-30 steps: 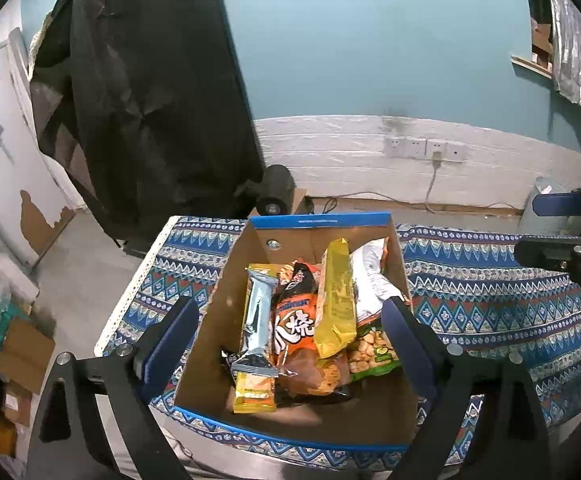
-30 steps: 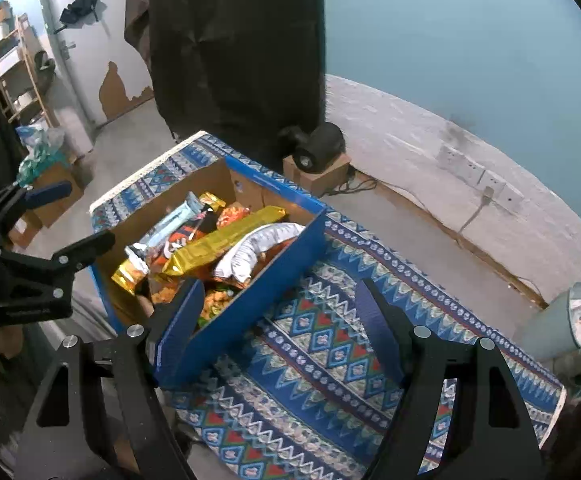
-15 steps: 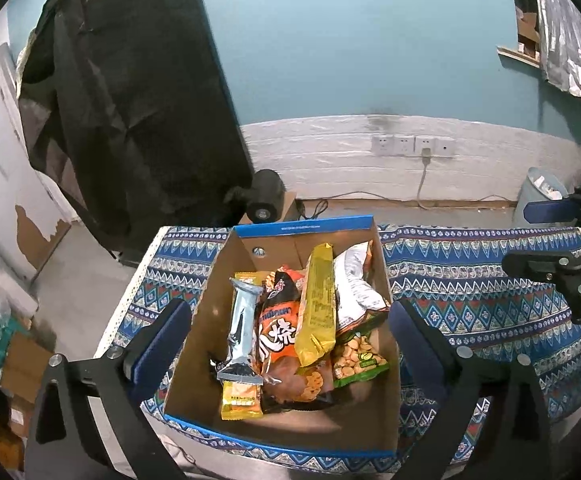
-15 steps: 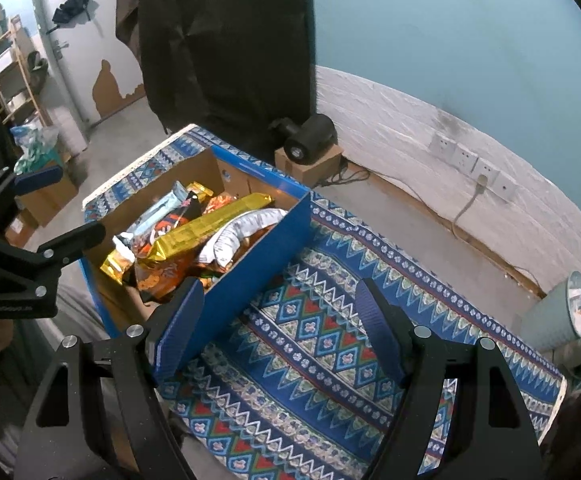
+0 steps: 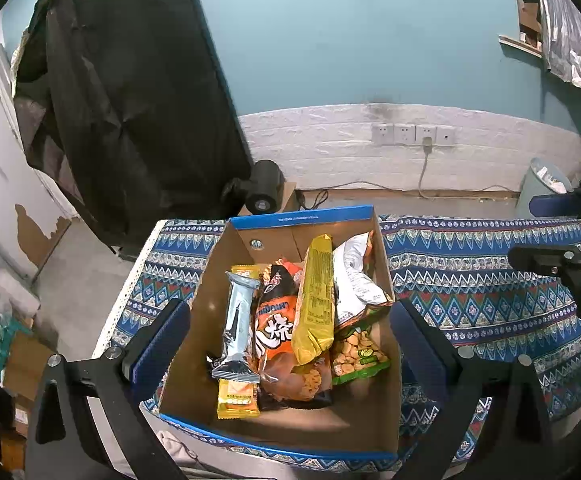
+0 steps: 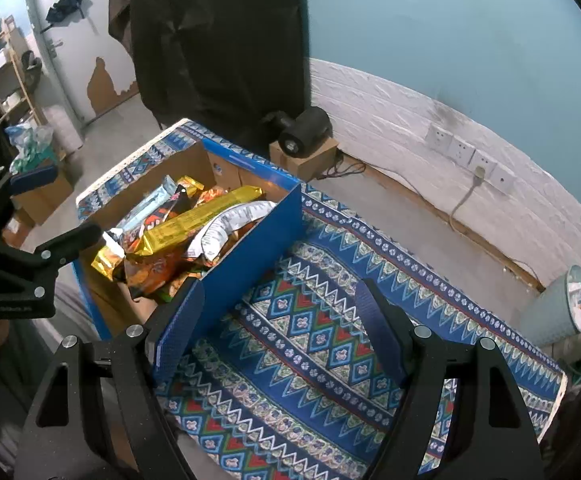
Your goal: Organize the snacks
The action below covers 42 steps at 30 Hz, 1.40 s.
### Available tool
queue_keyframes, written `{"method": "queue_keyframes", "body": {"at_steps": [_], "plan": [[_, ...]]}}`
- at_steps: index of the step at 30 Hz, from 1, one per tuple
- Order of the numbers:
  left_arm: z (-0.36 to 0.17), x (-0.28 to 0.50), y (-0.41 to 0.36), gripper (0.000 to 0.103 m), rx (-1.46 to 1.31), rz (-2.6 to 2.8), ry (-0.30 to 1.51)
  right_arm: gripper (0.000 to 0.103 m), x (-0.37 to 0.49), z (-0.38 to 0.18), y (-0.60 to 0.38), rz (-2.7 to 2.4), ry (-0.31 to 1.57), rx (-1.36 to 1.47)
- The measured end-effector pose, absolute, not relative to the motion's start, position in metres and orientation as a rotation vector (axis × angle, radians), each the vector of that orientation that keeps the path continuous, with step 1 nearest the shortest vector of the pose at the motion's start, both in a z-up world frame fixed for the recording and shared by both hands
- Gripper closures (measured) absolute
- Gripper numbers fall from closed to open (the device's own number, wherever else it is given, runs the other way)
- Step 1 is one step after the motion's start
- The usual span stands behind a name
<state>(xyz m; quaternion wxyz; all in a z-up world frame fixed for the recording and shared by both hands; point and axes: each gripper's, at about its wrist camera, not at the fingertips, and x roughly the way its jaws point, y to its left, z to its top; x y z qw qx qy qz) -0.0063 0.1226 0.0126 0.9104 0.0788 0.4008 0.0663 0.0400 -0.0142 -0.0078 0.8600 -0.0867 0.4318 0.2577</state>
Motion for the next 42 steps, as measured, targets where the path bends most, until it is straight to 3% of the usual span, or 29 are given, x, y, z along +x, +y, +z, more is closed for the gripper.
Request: {"method": "queue_keyframes", "body": {"at_steps": [42], "plan": [[0.0177,-0.0061,0.1212,0.002,0.158,0.170,0.838,0.026,0.0426,-0.0101,-0.0144,0.537,0.916,-0.190]]}}
